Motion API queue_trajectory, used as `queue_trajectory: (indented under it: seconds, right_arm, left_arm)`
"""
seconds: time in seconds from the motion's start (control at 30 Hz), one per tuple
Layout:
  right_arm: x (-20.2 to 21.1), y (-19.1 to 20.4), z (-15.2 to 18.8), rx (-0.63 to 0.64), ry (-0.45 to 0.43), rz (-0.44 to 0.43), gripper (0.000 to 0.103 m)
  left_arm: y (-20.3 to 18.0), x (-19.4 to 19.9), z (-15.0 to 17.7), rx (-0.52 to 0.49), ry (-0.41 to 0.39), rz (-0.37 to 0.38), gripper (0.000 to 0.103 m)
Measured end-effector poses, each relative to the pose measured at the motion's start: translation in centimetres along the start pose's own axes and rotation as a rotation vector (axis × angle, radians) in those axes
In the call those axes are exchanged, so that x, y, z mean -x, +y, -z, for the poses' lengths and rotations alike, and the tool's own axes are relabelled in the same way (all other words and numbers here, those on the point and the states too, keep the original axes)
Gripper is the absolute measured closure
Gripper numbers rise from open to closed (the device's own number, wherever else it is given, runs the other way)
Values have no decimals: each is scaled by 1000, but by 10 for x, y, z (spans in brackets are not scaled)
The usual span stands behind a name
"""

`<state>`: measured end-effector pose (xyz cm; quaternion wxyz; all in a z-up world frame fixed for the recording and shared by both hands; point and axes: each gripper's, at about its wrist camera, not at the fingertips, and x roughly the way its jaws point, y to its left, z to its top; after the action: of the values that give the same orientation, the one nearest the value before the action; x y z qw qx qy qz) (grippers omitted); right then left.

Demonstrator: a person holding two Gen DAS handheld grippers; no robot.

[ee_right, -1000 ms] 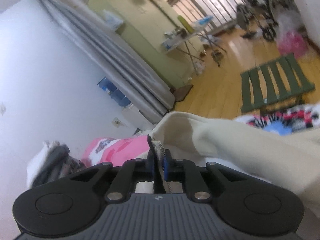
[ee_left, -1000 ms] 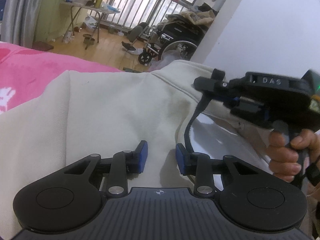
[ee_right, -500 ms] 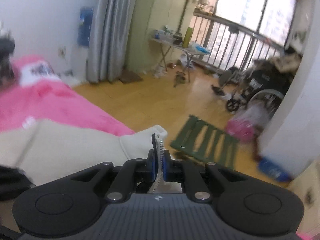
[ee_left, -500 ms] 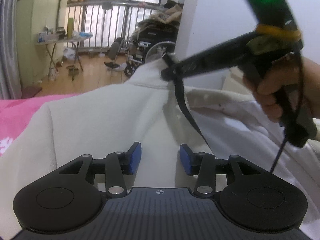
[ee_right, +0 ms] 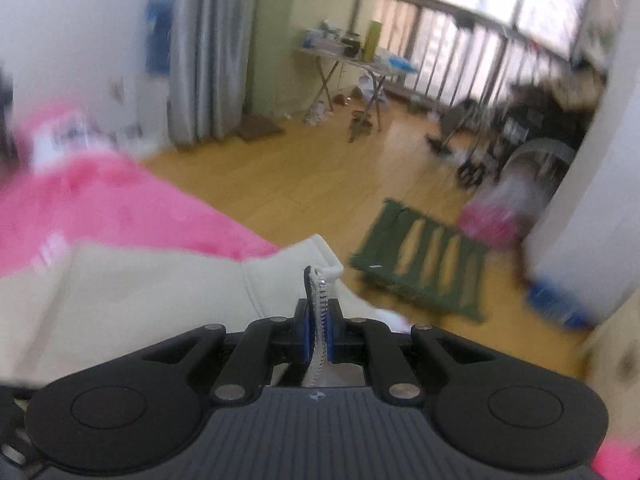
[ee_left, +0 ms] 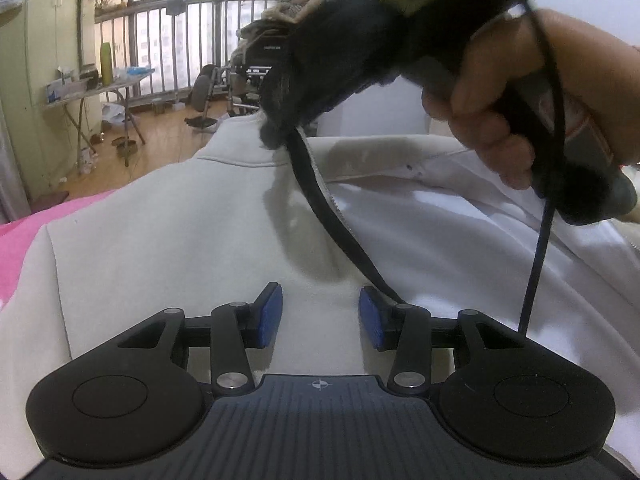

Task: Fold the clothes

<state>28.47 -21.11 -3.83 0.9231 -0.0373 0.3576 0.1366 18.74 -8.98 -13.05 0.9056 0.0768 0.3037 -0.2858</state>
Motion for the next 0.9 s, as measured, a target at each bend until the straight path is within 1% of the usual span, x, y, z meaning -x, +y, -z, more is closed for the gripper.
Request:
queue_trajectory:
  seconds: [0.03,0.07,0.1,0.23,0.27,0.37,0.4,0.43,0.5,0.57,0.6,0.67,0.7,0.73,0.87,0.9]
  right_arm:
    - [3,-13,-1,-81,-10,-47,86]
    - [11,-27,1,-155,-39,-76,84]
    - [20,-41,3,-229,-71,-102,79]
    - [57,-80,21,-371,-171,-139,75]
    - [63,-84,26,-375,-167,-172,75]
    - [64,-75,45,-251,-43,-313,78]
    - [61,-66,49,-192,-4,-339,80]
    - [56,-56,55,-122,41,-357,84]
    - [42,-41,66,-40,89,-353,86]
    - [22,-40,79,9,129,-295,86]
    - [11,-40,86,32,149,-264,88]
    - [12,-46,83,-16,153,-272,88]
    - [17,-41,78,8,150,-265,85]
    - [22,-35,74,40,146,-257,85]
    - [30,-18,45,57,42,-299,85]
    - [25,-15,41,54,23,-280,85]
  left_arm:
    - [0,0,0,-8,0,-4,60]
    - [0,-1,1,-16,1,-9,60]
    - [-1,-1,1,-21,1,-11,60]
    - [3,-4,-1,-21,3,-11,60]
    - [4,-5,-1,-22,3,-12,60]
    - [2,-6,-1,-33,2,-20,60]
    - [1,-6,-1,-37,2,-23,60]
    - [0,-7,0,-41,0,-26,60]
    - [-1,-7,0,-46,-3,-31,60]
    - [0,-7,0,-41,-3,-29,60]
    - [0,-7,0,-39,-8,-30,60]
    - [1,-5,1,-33,-18,-29,59]
    - [2,-5,1,-28,-23,-26,59]
    - [3,-5,1,-24,-25,-23,59]
    - [-1,-6,2,-28,-29,-26,58]
    - [-1,-5,3,-27,-29,-25,58]
